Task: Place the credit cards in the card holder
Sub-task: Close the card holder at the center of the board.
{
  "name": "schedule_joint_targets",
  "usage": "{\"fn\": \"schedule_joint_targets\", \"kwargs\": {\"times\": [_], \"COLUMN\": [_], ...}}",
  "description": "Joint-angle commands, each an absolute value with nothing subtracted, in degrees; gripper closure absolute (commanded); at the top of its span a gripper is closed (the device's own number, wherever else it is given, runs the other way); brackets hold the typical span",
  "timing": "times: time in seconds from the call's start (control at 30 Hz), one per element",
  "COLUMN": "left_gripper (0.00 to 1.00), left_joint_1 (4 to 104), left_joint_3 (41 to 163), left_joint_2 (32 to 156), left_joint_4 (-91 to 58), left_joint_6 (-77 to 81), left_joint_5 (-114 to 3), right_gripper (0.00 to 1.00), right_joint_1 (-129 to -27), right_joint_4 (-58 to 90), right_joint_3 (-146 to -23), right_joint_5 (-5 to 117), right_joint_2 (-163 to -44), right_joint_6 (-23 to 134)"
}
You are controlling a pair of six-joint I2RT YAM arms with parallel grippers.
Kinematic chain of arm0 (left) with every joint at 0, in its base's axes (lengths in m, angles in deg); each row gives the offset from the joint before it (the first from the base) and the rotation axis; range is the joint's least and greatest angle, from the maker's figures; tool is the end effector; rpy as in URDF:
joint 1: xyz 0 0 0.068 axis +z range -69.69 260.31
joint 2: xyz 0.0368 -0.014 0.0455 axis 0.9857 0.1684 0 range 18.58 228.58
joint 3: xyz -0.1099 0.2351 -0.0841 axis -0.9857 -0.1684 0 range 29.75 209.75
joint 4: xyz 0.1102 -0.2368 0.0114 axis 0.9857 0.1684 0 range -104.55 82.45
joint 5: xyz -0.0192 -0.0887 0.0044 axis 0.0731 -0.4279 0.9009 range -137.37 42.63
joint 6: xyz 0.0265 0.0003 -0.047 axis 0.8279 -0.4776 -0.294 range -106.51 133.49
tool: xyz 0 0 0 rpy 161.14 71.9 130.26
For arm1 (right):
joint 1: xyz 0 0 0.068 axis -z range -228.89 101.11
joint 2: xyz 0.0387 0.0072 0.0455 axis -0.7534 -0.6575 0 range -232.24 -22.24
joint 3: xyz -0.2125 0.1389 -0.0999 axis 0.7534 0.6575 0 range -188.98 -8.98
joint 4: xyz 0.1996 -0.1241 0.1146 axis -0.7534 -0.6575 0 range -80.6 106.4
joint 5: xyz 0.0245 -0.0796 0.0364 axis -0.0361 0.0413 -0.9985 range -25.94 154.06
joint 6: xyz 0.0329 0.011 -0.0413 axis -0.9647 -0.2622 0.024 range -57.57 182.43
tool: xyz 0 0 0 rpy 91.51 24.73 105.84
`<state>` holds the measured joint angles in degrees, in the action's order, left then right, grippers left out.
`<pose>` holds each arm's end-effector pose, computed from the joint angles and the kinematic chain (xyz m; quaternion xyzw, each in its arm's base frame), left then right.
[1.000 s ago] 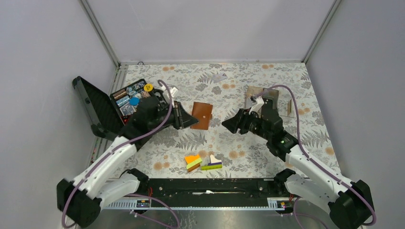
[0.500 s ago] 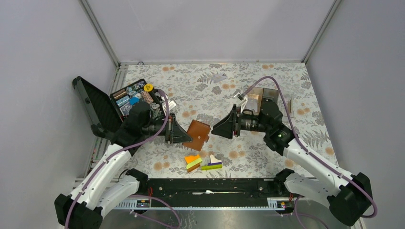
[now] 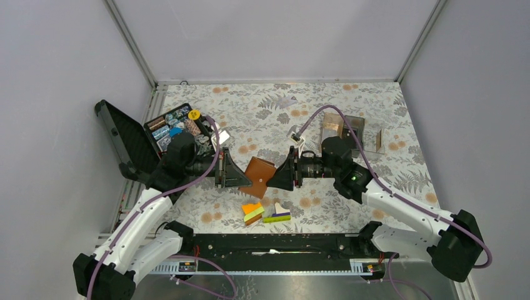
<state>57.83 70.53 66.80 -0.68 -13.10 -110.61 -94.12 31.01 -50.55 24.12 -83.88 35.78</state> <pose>0.1529 -0.0976 0.3054 0.2703 0.7133 -0.5933 0.2573 0.1571 0.1909 0.3085 -0.3390 0.6493 0.5757 0.3634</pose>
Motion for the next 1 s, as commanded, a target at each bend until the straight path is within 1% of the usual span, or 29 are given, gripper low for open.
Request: {"fn": "schedule_joint_targets", "kwargs": {"times": [0.0, 0.3, 0.4, 0.47, 0.57, 0.6, 0.63, 0.87, 0.97], "left_gripper": [1.0, 1.0, 1.0, 1.0, 1.0, 1.0, 1.0, 1.0, 1.0], "left_joint_1": [58.03, 58.16, 58.16, 58.16, 58.16, 58.21, 58.24, 60.49, 61.91], "left_joint_3": [71.25, 70.14, 69.95, 69.95, 69.87, 69.84, 69.83, 69.19, 67.34], "left_joint_2": [65.8, 65.55, 65.5, 65.52, 65.38, 65.38, 65.26, 64.8, 64.97], "left_joint_4": [-5.87, -9.92, -10.28, -10.52, -11.07, -11.14, -11.16, -13.03, -18.74], "left_joint_6": [-13.5, -16.65, -17.05, -17.22, -17.6, -17.62, -17.69, -19.7, -24.31], "left_joint_5": [-114.77, -117.67, -118.01, -118.11, -118.1, -118.05, -118.03, -116.52, -116.79], "right_gripper": [0.56, 0.61, 0.64, 0.71, 0.9, 0.98, 1.0, 1.0, 1.0], "right_joint_1": [-94.42, -94.42, -94.44, -94.39, -94.43, -94.42, -94.42, -94.42, -94.41], "right_joint_4": [27.87, 22.35, 22.3, 22.91, 22.17, 21.5, 20.51, 18.01, 16.92], "right_joint_3": [-51.04, -53.43, -53.46, -53.46, -53.84, -53.96, -54.12, -52.52, -52.51], "right_joint_5": [27.71, 21.28, 19.53, 18.18, 17.44, 17.66, 17.92, 14.82, 12.57], "right_joint_2": [-81.01, -82.62, -82.46, -82.65, -83.11, -83.14, -83.08, -79.7, -78.91], "right_joint_6": [40.23, 44.45, 45.09, 45.16, 45.96, 46.8, 47.42, 49.03, 49.14]}}
